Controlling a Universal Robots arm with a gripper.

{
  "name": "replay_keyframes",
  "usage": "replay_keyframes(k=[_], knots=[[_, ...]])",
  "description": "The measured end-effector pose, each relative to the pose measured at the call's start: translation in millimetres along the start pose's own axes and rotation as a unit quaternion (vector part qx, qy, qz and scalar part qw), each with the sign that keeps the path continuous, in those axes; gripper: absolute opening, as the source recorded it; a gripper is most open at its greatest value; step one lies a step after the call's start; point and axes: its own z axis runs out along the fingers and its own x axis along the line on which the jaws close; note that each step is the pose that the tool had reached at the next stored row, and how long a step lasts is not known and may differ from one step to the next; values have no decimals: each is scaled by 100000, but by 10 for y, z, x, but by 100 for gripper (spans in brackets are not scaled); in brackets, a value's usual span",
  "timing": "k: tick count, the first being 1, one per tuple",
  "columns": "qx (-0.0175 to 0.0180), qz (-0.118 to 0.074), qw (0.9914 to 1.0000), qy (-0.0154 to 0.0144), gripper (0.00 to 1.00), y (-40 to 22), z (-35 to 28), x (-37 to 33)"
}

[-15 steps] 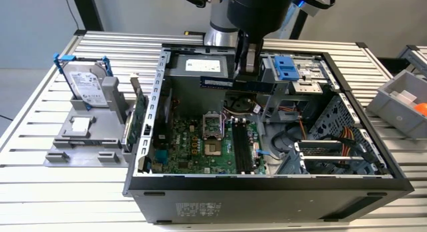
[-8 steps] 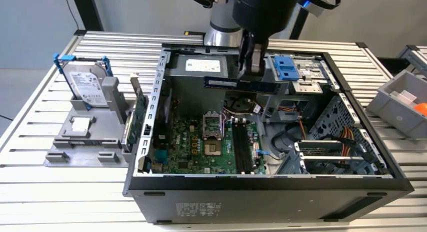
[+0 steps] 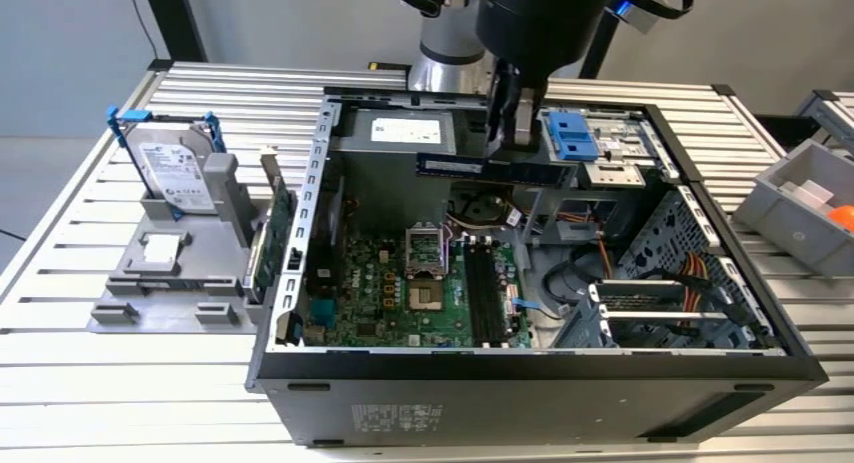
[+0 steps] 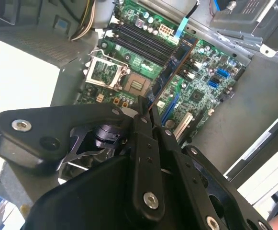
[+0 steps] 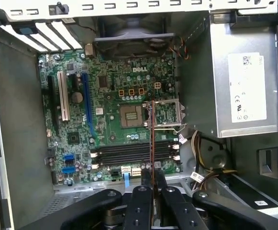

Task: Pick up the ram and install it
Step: 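Pick up the ram and move it above insertion slot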

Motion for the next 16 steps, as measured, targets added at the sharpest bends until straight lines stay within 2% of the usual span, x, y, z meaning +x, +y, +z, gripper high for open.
replay_keyframes(k=[16], knots=[[-25,-10,100000,-4,0,-5,0,1]])
